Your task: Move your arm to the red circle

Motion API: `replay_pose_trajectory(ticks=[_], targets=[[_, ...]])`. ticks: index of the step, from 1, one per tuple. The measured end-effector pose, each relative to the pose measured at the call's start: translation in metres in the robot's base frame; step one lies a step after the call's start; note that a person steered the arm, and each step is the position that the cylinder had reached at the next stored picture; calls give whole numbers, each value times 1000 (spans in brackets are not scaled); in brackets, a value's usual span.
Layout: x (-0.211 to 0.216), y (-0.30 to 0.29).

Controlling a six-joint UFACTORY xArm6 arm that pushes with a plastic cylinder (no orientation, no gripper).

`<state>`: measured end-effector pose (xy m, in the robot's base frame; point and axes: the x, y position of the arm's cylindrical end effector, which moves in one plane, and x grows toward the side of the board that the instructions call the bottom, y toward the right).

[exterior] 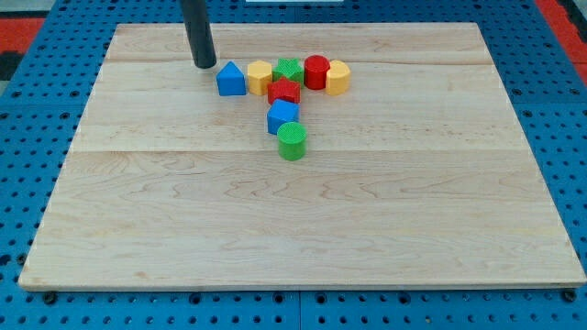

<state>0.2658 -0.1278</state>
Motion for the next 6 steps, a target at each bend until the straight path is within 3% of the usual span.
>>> replay_pose_trajectory(ticks=[6], targets=[[-15,162]])
